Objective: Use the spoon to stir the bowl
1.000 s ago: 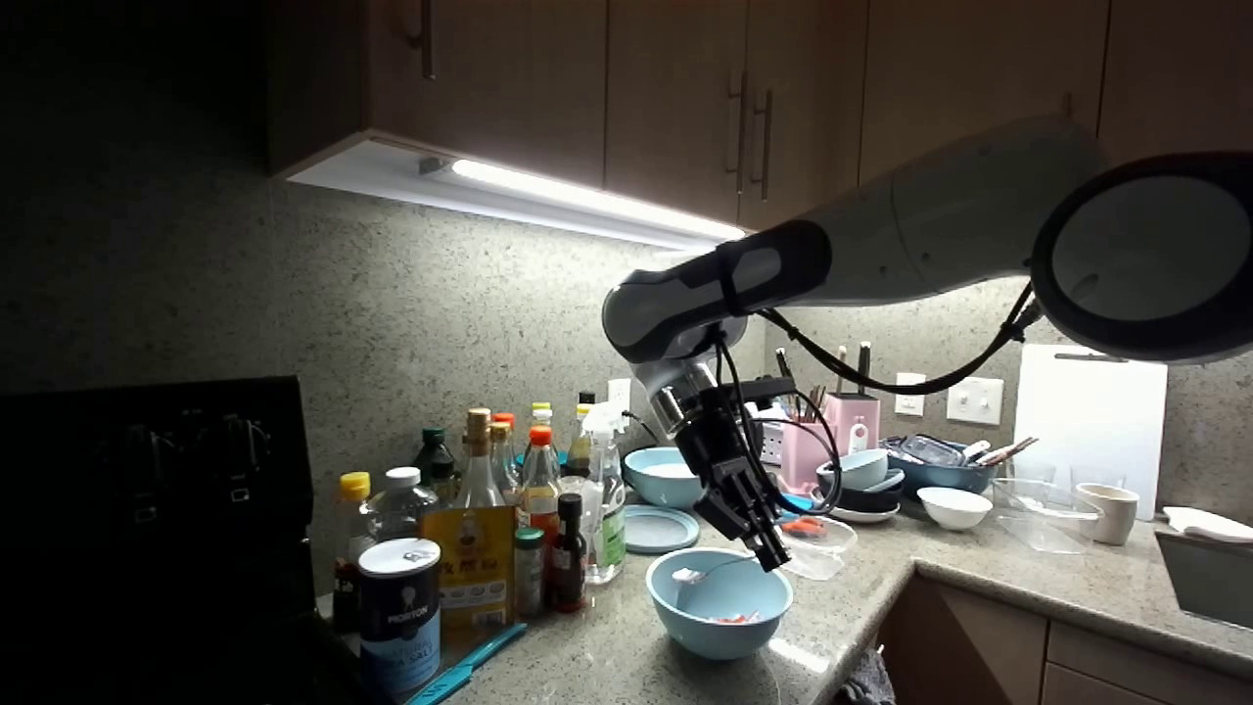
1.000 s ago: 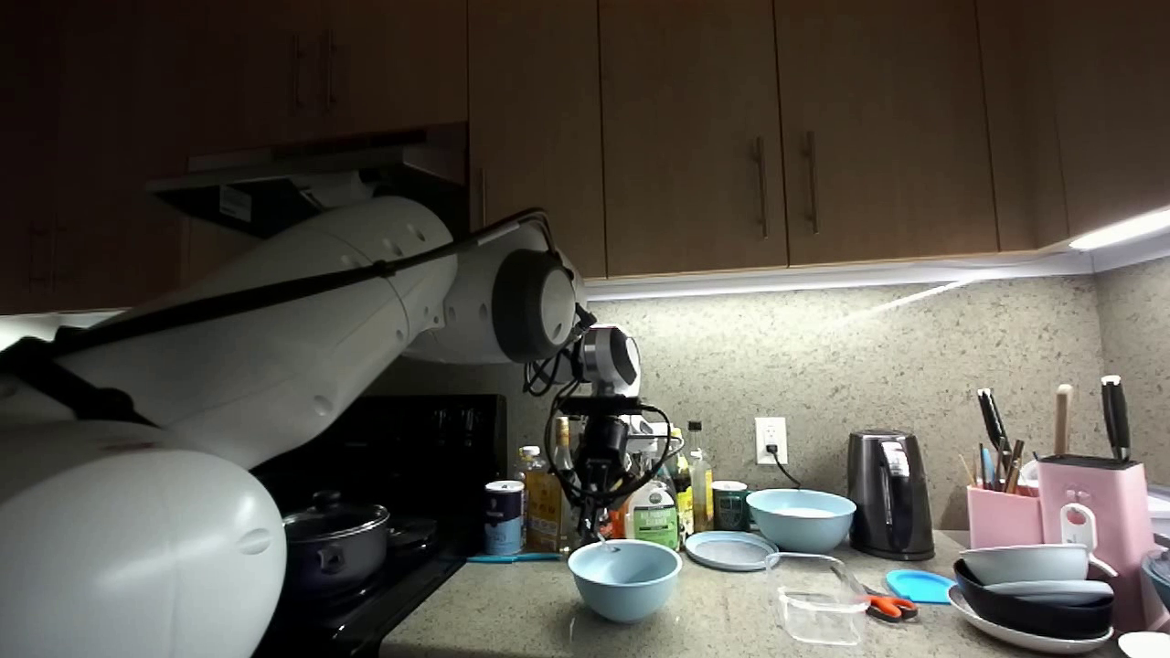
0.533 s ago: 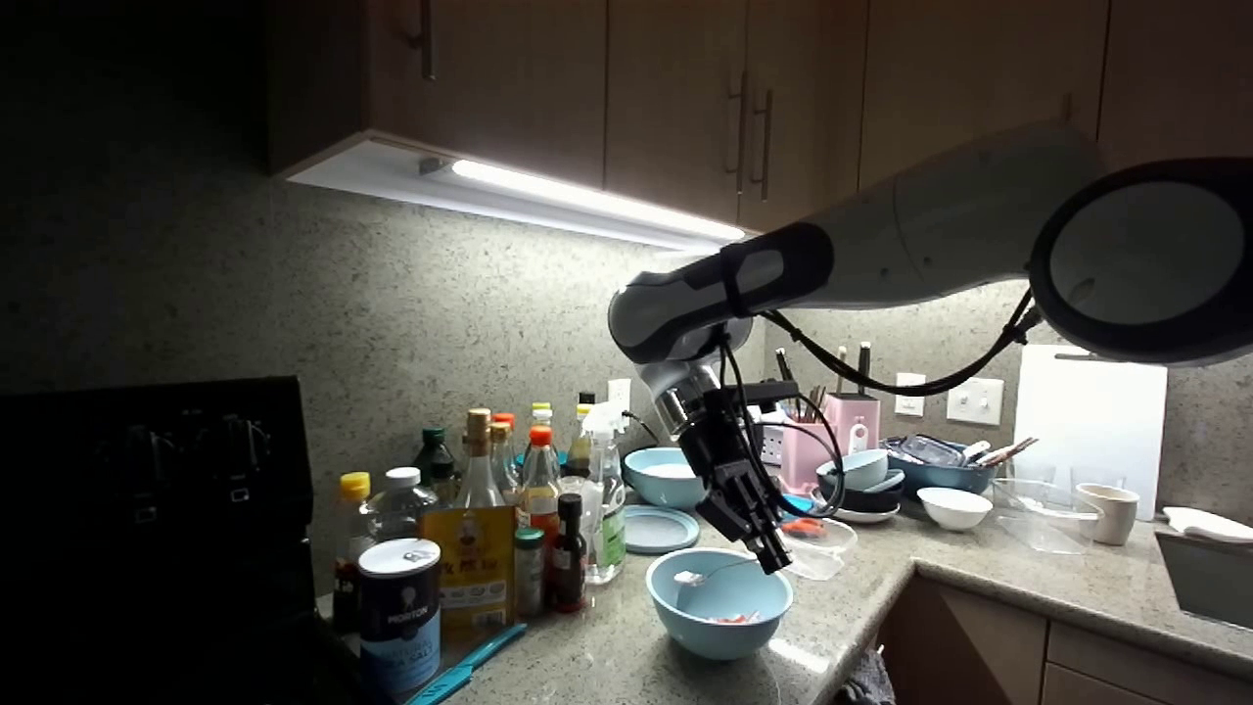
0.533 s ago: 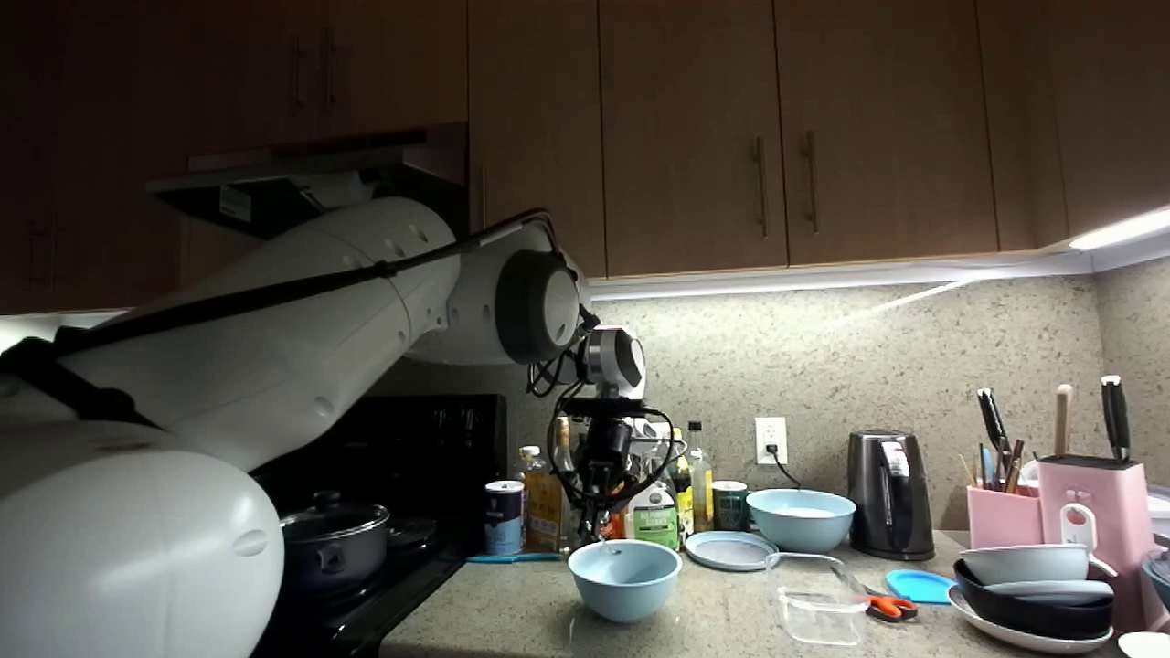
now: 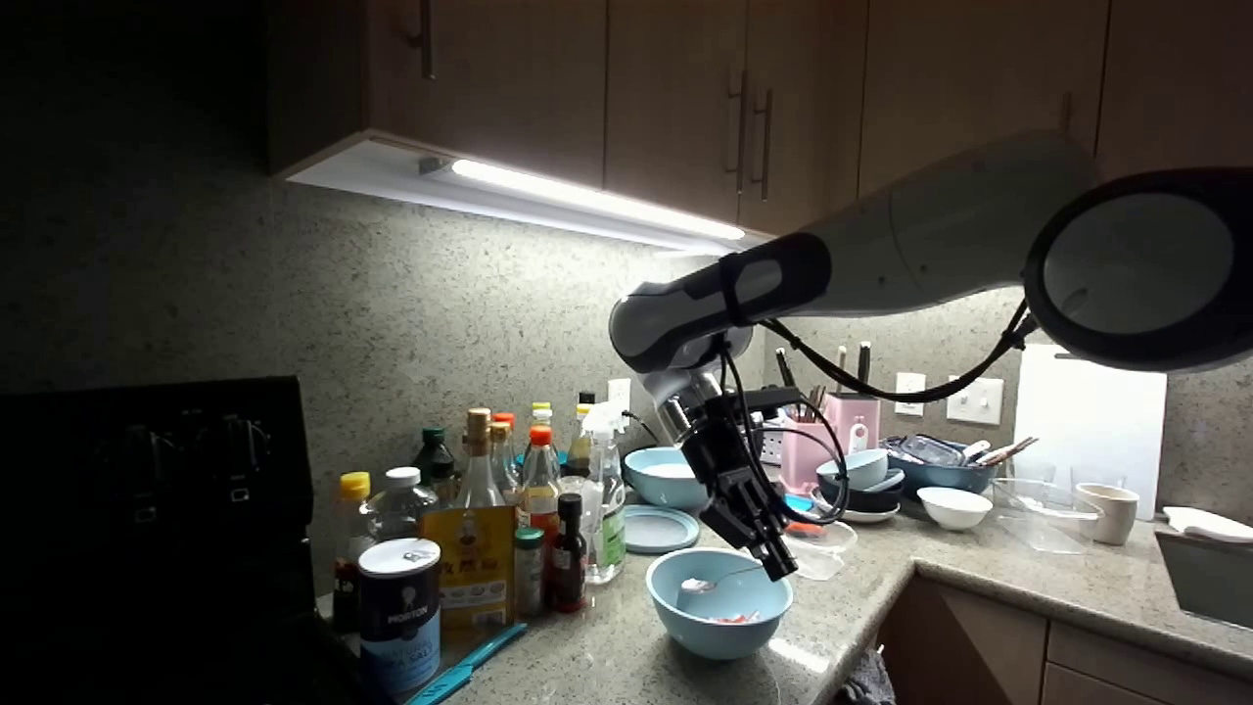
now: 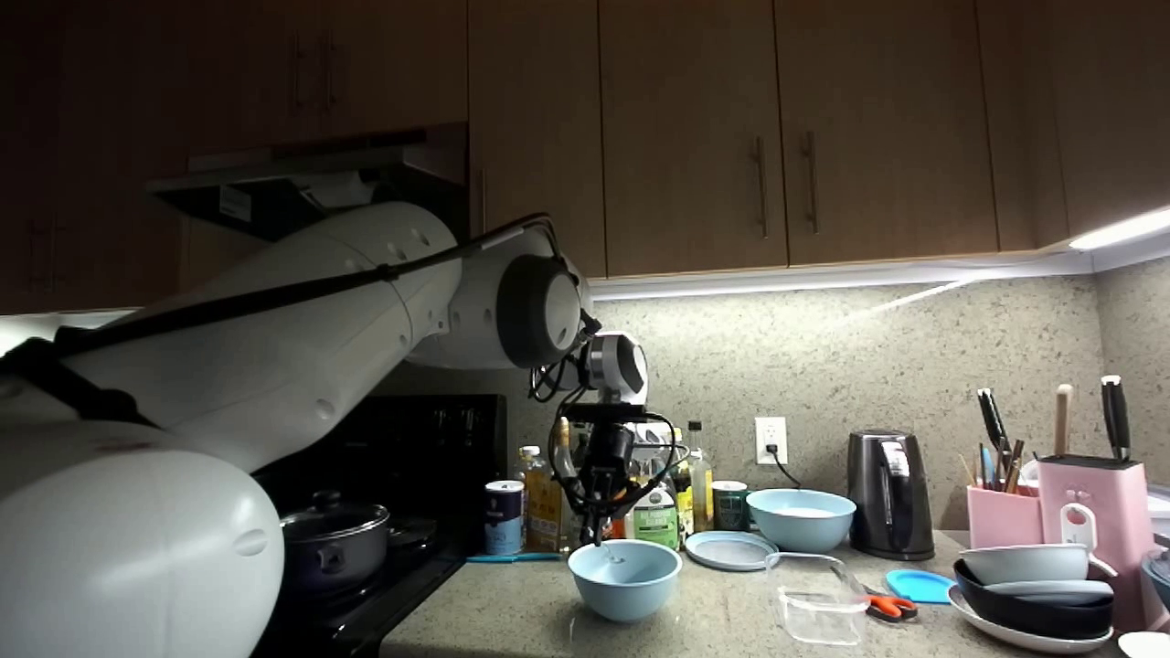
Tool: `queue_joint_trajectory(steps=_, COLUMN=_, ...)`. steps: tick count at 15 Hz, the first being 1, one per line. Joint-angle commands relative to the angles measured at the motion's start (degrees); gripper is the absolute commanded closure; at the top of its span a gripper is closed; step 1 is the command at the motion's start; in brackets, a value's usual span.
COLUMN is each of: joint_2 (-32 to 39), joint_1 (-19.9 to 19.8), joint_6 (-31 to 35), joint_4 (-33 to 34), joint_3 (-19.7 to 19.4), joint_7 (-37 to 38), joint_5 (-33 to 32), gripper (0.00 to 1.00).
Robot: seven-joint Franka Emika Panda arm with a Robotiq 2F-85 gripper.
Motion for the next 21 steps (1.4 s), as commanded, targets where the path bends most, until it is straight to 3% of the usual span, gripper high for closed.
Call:
queue_joint_trajectory(steps=1, joint_2=-0.3, joint_1=-0.06, joint_6=-2.73, joint_4=-0.55, joint_3=-1.18, joint_7=2.72, joint_5=0.12, gripper=0.96)
queue_joint_trajectory(steps=8, joint_2=1.47, joint_1=0.21, joint_6=-5.14, joint_4=0.52, joint_3=-0.94, joint_7=0.31, joint_5=0.58, gripper=0.96)
queue_joint_trajectory(steps=16, joint_2=4.29, joint_1=7.5, joint_6=-0.73, joint_4=9.21, joint_3=-2.28, joint_7=-3.04, joint_5=-12.99, gripper=0.96)
queue_joint_trajectory(steps=21, joint_2=3.95, joint_1=6.76, joint_6=-1.23, joint_4=11.33, joint_3=-3.87, joint_7=-0.63, joint_5=-12.71, gripper=0.96)
